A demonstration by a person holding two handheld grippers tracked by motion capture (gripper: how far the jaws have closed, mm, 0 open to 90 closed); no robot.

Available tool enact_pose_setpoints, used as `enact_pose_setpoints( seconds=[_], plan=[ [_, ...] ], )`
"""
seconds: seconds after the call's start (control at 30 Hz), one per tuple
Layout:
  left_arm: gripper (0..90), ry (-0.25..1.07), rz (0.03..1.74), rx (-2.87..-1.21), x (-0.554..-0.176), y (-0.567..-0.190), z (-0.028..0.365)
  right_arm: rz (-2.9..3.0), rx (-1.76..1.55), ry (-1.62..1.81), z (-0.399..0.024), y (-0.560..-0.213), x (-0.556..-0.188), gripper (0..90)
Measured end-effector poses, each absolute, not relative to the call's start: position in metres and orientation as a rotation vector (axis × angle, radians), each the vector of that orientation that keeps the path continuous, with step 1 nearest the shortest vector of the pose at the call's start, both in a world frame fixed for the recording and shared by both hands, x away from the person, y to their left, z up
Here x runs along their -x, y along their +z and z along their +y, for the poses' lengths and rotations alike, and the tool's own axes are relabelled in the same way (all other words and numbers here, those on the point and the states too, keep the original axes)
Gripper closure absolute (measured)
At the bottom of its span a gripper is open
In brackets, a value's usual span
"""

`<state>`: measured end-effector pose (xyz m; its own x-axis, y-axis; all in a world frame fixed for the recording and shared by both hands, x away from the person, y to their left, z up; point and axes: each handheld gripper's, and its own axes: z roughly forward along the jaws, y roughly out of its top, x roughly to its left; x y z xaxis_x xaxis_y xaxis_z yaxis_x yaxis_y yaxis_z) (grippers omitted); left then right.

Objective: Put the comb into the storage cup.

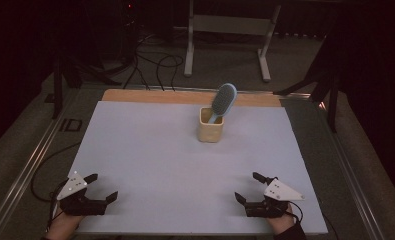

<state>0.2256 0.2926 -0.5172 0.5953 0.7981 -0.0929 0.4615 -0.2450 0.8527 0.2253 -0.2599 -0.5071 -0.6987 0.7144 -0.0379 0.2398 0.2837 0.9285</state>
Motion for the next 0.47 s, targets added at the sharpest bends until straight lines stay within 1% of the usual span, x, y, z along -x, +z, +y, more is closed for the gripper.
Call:
enact_pose_setpoints(
  seconds=[0.47],
  plan=[
    [0.0,0.437,0.997,-1.876,-0.2255,-0.5175,0.293,2.122,-0.851,1.391,-0.2585,-0.5081,-0.226,8.9]
  ],
)
